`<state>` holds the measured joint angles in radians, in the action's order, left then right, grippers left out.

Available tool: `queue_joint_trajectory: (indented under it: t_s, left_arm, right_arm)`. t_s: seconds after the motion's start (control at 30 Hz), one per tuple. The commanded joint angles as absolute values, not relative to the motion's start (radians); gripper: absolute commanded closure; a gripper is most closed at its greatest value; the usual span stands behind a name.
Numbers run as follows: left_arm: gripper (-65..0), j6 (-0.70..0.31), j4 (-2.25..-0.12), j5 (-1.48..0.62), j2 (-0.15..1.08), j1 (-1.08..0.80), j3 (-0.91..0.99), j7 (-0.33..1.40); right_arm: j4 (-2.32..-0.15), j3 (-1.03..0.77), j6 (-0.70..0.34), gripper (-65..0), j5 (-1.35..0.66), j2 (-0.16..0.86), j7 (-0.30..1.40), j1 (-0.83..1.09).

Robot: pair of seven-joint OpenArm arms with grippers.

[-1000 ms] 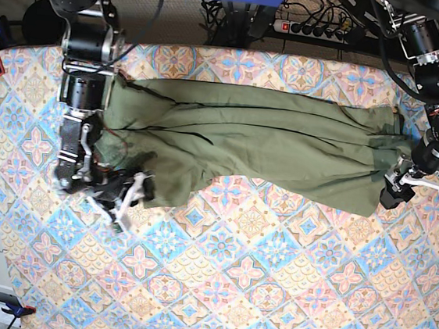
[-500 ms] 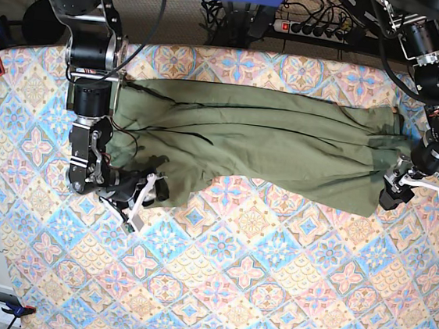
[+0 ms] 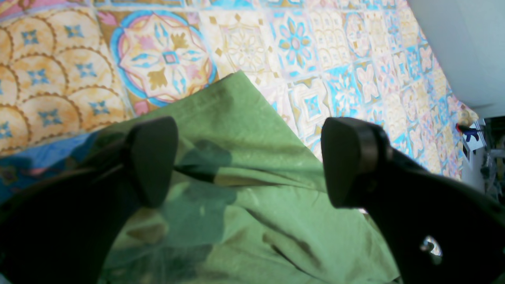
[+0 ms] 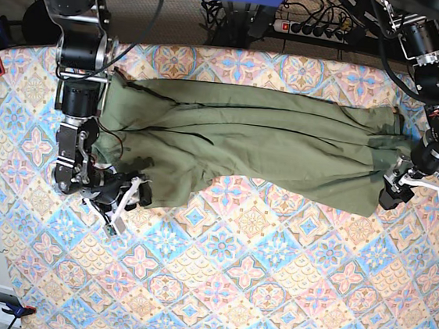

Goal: Layout the t-shirt on the table in an organized manner, then fold the t-shirt properly
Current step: 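Regrasp the shirt end with the right gripper and pull it taut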

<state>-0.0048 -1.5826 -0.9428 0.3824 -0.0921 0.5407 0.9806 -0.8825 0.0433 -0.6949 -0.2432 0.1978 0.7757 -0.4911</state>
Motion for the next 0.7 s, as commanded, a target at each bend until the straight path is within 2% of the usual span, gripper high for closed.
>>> queue_joint_trajectory:
  t_s: [0.0,0.57,0.67]
  left_arm:
    - [-56.6,-0.012,-1.596,-0.957,0.403,-0.081,0.547,0.964]
    - [-56.6,-0.012,-1.596,-0.957,0.403,-0.082,0.547,0.964]
    - [-56.6,-0.012,-1.596,-0.957,0.403,-0.082,0.547,0.964]
  right_arm:
    - [-0.895,0.039,-0.698,-24.1,-0.263,0.216,0.753,-0.521]
    - [-0.895,0.050,-0.698,-23.7,-0.266,0.211,0.756,-0.461]
    - [-0.900,0.050,-0.698,-23.7,-0.269,0.185,0.783,-0.458]
